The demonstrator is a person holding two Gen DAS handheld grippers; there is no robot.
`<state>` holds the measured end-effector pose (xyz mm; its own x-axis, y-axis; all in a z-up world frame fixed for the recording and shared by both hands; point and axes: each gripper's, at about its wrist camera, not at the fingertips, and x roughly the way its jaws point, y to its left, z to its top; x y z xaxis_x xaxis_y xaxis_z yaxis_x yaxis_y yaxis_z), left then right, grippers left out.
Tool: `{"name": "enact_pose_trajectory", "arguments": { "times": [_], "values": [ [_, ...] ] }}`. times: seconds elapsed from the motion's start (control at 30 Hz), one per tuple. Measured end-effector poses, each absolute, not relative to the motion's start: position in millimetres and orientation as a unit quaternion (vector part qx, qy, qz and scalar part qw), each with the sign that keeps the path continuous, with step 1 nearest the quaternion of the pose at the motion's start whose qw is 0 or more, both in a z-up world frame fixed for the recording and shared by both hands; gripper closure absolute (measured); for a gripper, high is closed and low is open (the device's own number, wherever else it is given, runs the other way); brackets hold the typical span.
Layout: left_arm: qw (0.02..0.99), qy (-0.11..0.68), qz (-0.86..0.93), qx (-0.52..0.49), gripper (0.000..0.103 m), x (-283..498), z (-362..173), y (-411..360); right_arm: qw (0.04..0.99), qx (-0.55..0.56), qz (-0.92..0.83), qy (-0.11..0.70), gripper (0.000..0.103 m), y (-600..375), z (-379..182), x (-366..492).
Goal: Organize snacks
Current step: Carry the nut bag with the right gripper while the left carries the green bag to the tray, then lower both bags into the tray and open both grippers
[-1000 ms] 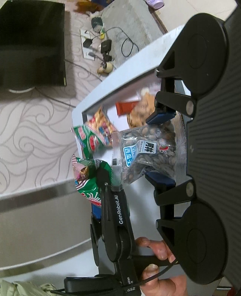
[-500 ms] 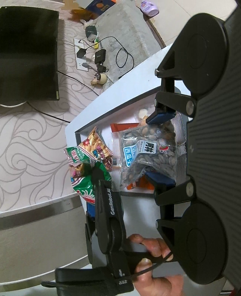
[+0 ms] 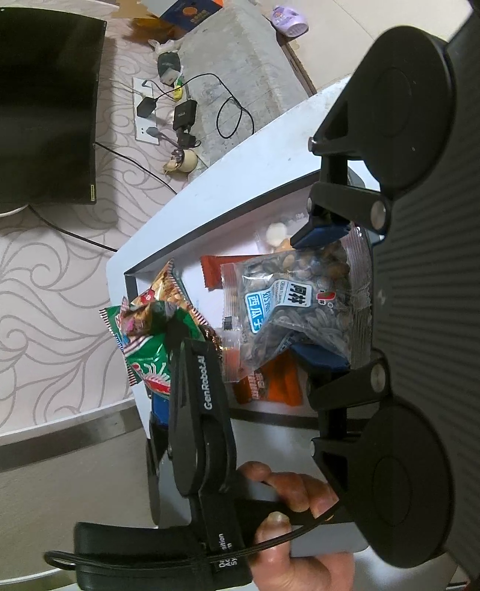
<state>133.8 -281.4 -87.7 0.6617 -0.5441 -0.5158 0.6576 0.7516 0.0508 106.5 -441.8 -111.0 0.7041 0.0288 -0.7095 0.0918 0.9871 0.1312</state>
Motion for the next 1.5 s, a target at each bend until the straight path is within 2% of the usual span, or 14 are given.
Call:
{"name": "enact_pose_trajectory", "arguments": {
  "times": [0.7, 1.33, 1.43, 1.5],
  "values": [
    [0.900, 0.250, -0.336, 0.123, 0.044, 135.3, -91.6, -299.7, 0.918, 0.026, -0.024, 0.395, 0.041, -434.5, -123.4, 131.9],
    [0.908, 0.261, -0.306, 0.115, 0.043, 128.0, -91.4, -295.3, 0.913, 0.029, -0.045, 0.404, 0.041, -436.1, -128.8, 139.4],
    [0.910, 0.261, -0.303, 0.113, 0.042, 125.7, -90.1, -293.0, 0.914, 0.023, -0.047, 0.403, 0.040, -433.3, -125.4, 137.4],
    [0.910, 0.261, -0.303, 0.109, 0.042, 125.4, -88.7, -291.9, 0.915, 0.022, -0.048, 0.400, 0.036, -432.4, -123.0, 136.0]
  ]
}}
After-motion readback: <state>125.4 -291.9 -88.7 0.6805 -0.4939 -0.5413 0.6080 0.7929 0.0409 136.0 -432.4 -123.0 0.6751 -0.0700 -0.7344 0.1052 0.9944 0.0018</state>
